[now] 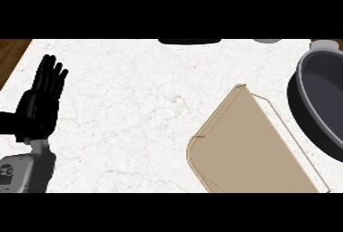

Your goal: Pick the lemon from the tray and place it in the pot

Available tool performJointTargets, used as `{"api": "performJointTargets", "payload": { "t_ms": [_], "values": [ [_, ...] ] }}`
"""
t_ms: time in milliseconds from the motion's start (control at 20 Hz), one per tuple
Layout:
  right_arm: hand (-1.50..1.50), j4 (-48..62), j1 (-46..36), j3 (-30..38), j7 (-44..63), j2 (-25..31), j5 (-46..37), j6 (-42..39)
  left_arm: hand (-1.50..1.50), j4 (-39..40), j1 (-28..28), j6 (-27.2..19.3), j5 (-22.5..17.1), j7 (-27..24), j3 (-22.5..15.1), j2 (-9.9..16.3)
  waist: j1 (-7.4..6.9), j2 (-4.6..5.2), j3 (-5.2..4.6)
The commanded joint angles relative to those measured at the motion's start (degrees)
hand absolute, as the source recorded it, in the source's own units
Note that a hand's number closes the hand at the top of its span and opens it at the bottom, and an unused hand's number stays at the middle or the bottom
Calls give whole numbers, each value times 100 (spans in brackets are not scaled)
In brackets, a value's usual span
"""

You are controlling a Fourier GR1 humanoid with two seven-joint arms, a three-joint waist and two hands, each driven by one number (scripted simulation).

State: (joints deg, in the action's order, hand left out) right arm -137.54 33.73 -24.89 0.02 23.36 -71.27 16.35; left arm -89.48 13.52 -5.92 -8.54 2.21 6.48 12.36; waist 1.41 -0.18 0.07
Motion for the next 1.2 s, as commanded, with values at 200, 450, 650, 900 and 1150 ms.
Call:
{"api": "performJointTargets", "payload": {
  "t_ms": [200, 450, 650, 900, 1150],
  "values": [
    [150, -692, -216, 1594, 436, 165, 1894, -317, 0, 175, 94, -68, 157, -142, -129, -128, -40, 51, 6],
    [150, 530, -973, 2790, 252, 453, 2685, -436, 0, 63, 284, 12, 10, 150, -45, 0, -145, 47, 17],
    [150, 1697, -1791, 3908, -119, 973, 3958, -739, 0, 165, 278, -47, 42, 17, -83, -136, -199, 61, 12],
    [150, 3643, -2395, 4998, -1546, 1668, 5285, -1083, 0, 165, 204, 43, 48, -24, -137, -135, -197, 46, 21],
    [150, 5886, -3478, 5203, -2713, 2350, 5574, -1650, 0, 41, 282, 108, 6, 139, -85, -24, -300, 55, 9]
  ]
}}
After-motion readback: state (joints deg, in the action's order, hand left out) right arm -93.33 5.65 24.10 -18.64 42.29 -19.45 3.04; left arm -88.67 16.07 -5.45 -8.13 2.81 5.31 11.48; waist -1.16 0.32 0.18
